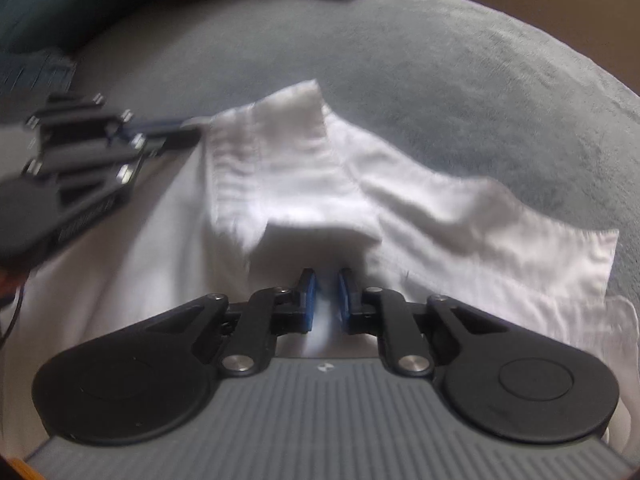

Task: Fold clothes
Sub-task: 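Pinch the collar point with the right gripper and pull it straight, then release the collar and open both grippers above the shirt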

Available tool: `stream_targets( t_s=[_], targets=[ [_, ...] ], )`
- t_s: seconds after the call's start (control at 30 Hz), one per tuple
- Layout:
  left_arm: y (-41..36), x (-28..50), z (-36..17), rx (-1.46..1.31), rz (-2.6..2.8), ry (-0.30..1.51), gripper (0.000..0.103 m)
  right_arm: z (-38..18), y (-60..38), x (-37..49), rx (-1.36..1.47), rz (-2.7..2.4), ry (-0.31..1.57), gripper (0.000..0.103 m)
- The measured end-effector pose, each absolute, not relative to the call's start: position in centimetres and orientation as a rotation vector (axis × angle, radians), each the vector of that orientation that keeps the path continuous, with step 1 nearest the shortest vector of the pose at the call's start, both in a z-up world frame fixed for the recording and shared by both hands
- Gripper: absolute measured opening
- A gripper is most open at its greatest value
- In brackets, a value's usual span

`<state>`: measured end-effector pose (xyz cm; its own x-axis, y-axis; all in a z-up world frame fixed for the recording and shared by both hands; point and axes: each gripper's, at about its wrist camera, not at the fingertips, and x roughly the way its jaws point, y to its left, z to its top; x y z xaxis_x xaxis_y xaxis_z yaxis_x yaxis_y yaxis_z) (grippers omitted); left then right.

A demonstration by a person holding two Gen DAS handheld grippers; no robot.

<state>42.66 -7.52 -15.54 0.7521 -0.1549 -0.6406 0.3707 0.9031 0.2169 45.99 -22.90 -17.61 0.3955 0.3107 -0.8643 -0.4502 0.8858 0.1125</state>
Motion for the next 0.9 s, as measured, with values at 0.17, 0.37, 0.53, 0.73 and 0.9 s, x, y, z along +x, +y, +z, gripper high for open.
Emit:
stream_targets(
  t_s=[0.17,0.37,0.53,0.73,0.9],
  targets=[
    [-7.7,42.6,-16.1,0.378,-0.284,0.666,0.002,-18.5,-22.0,47.3,-0.099,0.416,0.971,0.004],
    [-8.0,43.1,-17.5,0.418,-0.259,0.708,0.002,-17.8,-22.6,47.9,-0.039,0.348,0.912,0.004],
    [-8.1,43.5,-17.6,0.418,-0.233,0.716,0.019,-15.6,-26.5,46.7,0.022,0.287,0.901,0.035],
    [-6.7,44.9,-16.5,0.322,-0.176,0.767,0.066,-12.2,-34.4,41.5,0.28,0.21,0.84,0.041],
    [-5.6,45.2,-15.4,0.293,-0.123,0.804,0.076,-10.9,-39.1,32.6,0.444,0.184,0.823,0.041]
  ],
)
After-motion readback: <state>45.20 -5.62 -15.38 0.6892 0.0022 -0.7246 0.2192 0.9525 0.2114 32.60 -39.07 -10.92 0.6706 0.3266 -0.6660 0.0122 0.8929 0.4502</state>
